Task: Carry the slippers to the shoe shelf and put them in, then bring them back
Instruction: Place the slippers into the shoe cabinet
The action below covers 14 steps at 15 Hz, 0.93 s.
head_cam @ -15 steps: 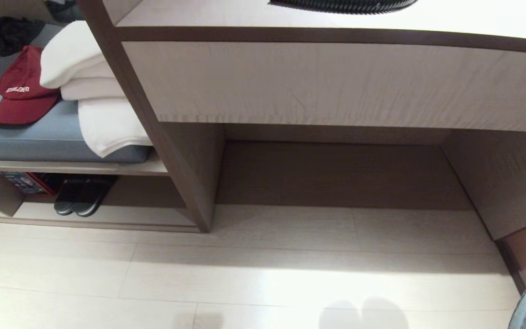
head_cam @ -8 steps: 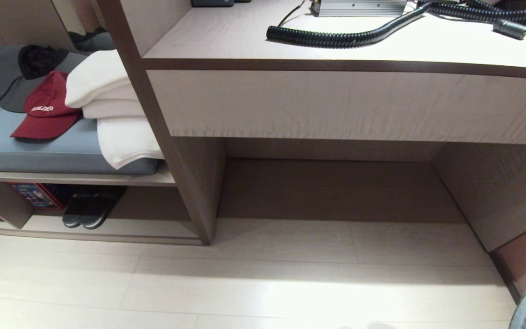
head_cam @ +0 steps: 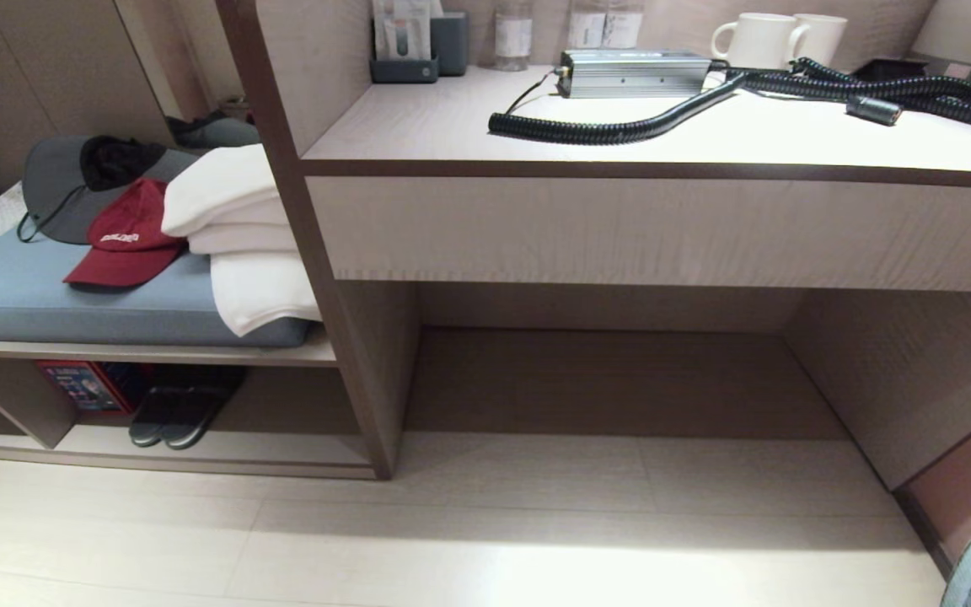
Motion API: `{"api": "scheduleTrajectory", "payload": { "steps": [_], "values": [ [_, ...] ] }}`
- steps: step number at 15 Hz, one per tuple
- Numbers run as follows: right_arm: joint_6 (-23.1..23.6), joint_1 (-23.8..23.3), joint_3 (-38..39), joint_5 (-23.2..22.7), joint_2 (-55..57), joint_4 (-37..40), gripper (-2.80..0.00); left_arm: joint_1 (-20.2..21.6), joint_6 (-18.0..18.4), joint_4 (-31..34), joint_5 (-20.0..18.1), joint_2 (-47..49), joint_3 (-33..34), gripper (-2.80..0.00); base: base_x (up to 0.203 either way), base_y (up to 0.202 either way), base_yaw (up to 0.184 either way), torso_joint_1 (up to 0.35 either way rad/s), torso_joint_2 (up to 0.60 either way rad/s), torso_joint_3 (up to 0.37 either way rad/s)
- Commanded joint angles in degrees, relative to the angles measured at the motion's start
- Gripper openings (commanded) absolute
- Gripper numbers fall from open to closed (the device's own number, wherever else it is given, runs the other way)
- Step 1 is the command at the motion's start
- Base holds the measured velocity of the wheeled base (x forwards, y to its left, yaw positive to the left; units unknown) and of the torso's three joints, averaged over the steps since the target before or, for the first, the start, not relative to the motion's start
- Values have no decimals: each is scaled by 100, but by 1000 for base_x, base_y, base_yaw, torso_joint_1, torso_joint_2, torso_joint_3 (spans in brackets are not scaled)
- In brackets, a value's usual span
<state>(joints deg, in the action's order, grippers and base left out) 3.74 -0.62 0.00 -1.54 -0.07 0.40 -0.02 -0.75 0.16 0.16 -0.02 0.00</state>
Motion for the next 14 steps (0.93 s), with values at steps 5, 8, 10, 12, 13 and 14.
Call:
{"api": "scheduleTrajectory", "payload": {
  "steps": [5, 8, 10, 12, 13, 14],
  "values": [
    [4, 1, 0, -4, -10, -5, -280, 2, -4, 2, 2, 2, 0, -280, 0, 0, 0, 3, 1, 202],
    [4, 1, 0, -5, -10, -5, -280, 2, -4, 2, 2, 2, 0, -280, 0, 0, 0, 6, 2, 207],
    [4, 1, 0, -4, -10, -5, -280, 2, 5, 2, 2, 2, 0, -280, 0, 0, 0, 2, 2, 196],
    [4, 1, 0, -4, -10, -5, -280, 2, 13, 2, 2, 2, 0, -280, 0, 0, 0, 1, 0, 137],
    [4, 1, 0, -5, -10, -5, -280, 2, 13, 2, 2, -3, 0, -280, 0, 0, 0, 4, 7, 45],
    [4, 1, 0, -4, -10, -5, -280, 2, 13, 2, 2, 2, 0, -280, 0, 0, 0, 2, -2, 46]
  ]
}}
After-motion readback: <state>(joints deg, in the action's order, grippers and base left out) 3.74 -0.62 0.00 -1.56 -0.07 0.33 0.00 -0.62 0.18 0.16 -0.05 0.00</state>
